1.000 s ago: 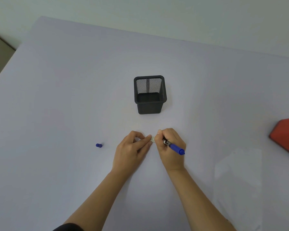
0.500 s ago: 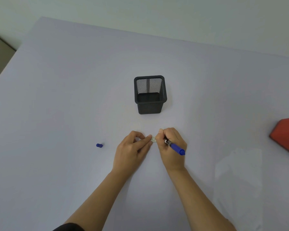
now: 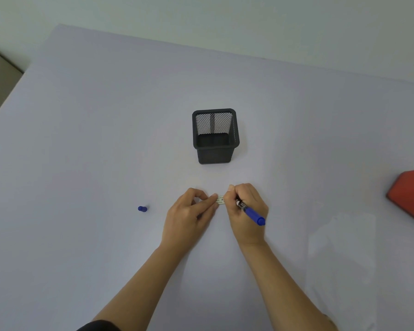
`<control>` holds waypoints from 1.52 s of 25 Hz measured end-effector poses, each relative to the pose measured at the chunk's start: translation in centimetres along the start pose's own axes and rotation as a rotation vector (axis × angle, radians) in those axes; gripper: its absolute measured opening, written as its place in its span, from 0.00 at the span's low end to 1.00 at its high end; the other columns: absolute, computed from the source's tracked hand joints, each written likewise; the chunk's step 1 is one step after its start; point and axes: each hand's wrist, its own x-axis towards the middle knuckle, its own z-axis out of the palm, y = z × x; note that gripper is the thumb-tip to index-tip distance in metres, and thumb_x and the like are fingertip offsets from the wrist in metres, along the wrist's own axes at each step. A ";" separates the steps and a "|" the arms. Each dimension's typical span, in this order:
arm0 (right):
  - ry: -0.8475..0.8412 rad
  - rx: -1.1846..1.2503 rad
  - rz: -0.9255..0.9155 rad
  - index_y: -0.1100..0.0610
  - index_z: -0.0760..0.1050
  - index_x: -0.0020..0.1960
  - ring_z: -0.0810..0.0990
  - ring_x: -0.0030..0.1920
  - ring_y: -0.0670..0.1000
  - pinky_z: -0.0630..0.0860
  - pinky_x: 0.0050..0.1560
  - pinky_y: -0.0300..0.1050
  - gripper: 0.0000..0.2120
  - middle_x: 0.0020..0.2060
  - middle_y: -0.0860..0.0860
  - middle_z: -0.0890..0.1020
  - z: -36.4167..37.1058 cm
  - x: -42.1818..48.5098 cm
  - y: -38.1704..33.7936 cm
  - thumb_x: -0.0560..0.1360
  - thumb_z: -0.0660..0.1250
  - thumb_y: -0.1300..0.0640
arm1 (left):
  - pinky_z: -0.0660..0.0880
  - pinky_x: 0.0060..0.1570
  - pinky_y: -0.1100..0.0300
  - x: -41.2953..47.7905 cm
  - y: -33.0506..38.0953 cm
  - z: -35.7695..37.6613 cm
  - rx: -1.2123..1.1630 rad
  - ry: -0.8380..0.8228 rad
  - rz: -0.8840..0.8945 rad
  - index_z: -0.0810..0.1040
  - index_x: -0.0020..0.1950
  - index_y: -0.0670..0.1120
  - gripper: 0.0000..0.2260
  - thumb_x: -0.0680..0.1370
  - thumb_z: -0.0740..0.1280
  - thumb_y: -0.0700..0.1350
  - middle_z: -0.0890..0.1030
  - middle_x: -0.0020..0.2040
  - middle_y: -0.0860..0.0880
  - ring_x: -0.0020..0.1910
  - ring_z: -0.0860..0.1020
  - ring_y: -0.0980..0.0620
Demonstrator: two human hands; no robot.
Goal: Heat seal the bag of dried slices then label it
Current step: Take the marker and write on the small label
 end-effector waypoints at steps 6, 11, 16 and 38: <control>0.026 0.065 0.099 0.60 0.64 0.30 0.66 0.29 0.49 0.63 0.28 0.34 0.16 0.25 0.51 0.69 0.2 0.1 0.0 0.75 0.59 0.57 | 0.71 0.31 0.63 -0.1 0.0 0.1 -0.008 0.006 -0.006 0.84 0.51 0.49 0.09 0.75 0.67 0.49 0.79 0.43 0.49 0.31 0.72 0.55; 0.195 0.338 0.509 0.55 0.66 0.31 0.69 0.26 0.44 0.67 0.29 0.33 0.16 0.24 0.49 0.70 -1.2 1.0 -0.6 0.76 0.61 0.53 | 0.64 0.36 0.71 0.1 0.1 0.1 -0.040 0.006 -0.067 0.84 0.51 0.48 0.10 0.75 0.67 0.49 0.78 0.43 0.50 0.33 0.68 0.58; 0.114 0.458 0.808 0.59 0.72 0.36 0.73 0.24 0.41 0.73 0.30 0.32 0.17 0.28 0.49 0.76 -4.7 1.9 -2.1 0.78 0.60 0.49 | 0.66 0.37 0.69 0.4 0.7 -0.6 -0.055 -0.082 -0.137 0.78 0.49 0.47 0.10 0.74 0.66 0.52 0.78 0.44 0.52 0.37 0.70 0.53; 0.021 0.762 0.863 0.56 0.69 0.44 0.80 0.33 0.41 0.78 0.38 0.31 0.06 0.38 0.50 0.77 -10.6 4.4 -10.8 0.77 0.64 0.63 | 0.72 0.45 0.61 0.1 0.7 -11.9 -0.132 -0.150 -0.623 0.81 0.48 0.44 0.08 0.77 0.62 0.37 0.79 0.45 0.48 0.45 0.77 0.48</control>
